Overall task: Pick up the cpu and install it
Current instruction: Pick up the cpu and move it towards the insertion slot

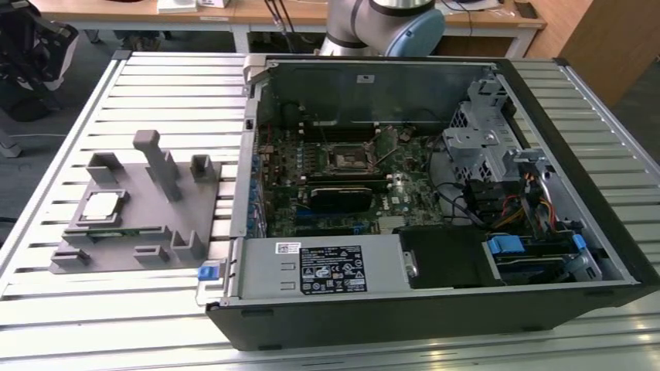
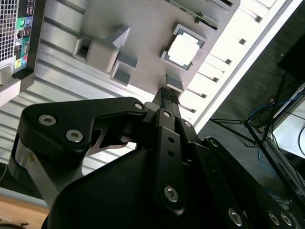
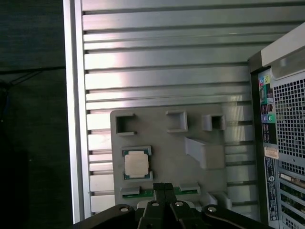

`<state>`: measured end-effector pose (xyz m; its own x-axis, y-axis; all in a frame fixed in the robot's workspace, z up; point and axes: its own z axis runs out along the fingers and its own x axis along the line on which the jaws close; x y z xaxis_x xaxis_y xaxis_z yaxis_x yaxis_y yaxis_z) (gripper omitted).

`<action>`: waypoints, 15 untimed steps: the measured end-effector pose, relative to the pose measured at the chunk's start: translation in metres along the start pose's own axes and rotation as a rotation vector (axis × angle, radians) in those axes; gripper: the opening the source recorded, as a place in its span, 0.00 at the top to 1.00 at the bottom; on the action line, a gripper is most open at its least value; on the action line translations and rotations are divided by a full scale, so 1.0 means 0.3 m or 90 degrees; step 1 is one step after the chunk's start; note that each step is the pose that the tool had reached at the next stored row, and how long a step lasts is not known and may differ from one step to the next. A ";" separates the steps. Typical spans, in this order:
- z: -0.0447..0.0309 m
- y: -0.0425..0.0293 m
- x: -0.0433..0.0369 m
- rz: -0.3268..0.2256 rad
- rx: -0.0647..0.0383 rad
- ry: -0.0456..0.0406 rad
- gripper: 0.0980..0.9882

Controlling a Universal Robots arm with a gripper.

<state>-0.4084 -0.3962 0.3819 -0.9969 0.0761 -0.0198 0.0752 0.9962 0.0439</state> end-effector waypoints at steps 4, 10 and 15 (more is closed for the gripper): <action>0.004 0.000 0.000 0.000 0.000 0.0013 0.97; 0.013 -0.001 0.002 0.000 0.000 0.0026 0.97; 0.020 -0.001 0.002 -0.015 0.000 0.0034 0.97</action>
<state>-0.4087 -0.3962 0.3760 -0.9985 0.0523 -0.0155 0.0516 0.9977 0.0435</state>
